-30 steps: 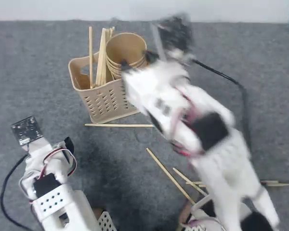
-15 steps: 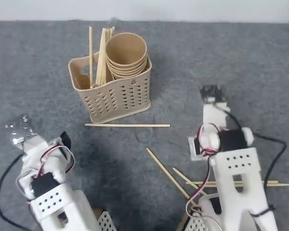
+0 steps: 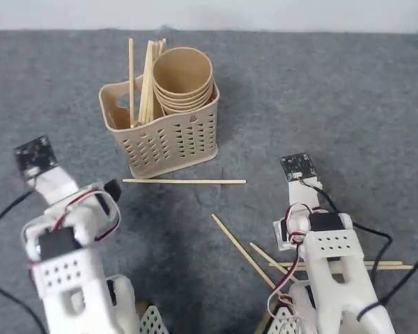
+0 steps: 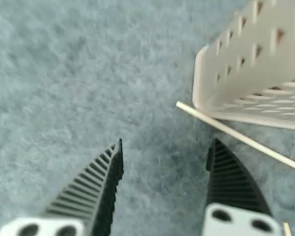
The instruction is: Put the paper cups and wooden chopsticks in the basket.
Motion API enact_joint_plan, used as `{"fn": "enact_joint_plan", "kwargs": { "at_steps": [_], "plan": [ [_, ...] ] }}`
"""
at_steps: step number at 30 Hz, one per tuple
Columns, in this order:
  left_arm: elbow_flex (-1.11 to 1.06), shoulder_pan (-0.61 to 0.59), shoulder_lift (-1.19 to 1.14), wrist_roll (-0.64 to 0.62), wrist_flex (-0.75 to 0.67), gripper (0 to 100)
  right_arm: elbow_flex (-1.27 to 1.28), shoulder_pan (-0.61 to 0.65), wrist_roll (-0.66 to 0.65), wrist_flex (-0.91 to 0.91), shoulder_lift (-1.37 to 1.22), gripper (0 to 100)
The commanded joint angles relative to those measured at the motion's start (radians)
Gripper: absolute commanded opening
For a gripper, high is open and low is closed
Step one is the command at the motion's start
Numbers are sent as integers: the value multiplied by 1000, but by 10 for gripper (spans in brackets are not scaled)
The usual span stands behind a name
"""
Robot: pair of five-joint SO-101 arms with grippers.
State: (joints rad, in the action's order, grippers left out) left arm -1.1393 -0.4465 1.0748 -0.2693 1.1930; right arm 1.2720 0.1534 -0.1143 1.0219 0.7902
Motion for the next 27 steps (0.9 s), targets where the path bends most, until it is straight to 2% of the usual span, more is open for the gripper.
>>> {"fn": "enact_joint_plan", "kwargs": {
  "at_steps": [1, 4, 8, 14, 17, 21, 27],
  "plan": [
    [71, 11, -290, -75, -120, 265, -6, -10, -18, -16, 31, 202],
    [82, 11, -454, -100, -210, 265, -5, -8, -20, -18, 24, 202],
    [147, 11, -597, -109, -221, 262, 8, -5, -20, -21, 33, 202],
    [194, 12, -695, -199, -244, 262, 17, 4, -18, -70, 27, 202],
    [194, 15, -712, -221, -285, 262, 32, 48, -18, -77, 27, 202],
    [205, 18, -713, -321, -325, 262, 52, 65, -21, -79, 33, 202],
    [295, 98, -829, -465, -327, 262, 52, 64, -21, -74, 33, 202]
  ]
}}
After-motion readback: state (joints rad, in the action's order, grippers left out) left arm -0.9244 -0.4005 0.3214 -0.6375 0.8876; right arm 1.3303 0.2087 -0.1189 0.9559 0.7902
